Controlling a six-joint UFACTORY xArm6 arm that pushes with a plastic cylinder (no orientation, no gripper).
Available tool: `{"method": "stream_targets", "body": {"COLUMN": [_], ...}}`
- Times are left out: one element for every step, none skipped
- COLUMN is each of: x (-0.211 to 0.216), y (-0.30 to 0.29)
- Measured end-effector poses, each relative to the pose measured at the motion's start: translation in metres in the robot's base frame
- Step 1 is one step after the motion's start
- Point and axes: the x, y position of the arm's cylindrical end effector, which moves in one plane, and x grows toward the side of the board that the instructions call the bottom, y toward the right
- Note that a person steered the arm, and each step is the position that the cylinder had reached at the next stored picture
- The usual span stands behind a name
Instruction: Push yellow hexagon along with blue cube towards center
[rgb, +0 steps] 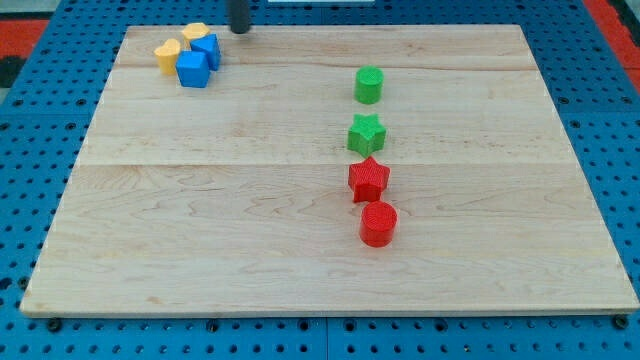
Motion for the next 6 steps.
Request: {"method": "stream_targets", "body": {"x": [0.003, 0.051, 0.098, 0.14, 0.135, 0.133], "y": [-0.061, -0.071, -0.032, 0.0, 0.015, 0.032]}}
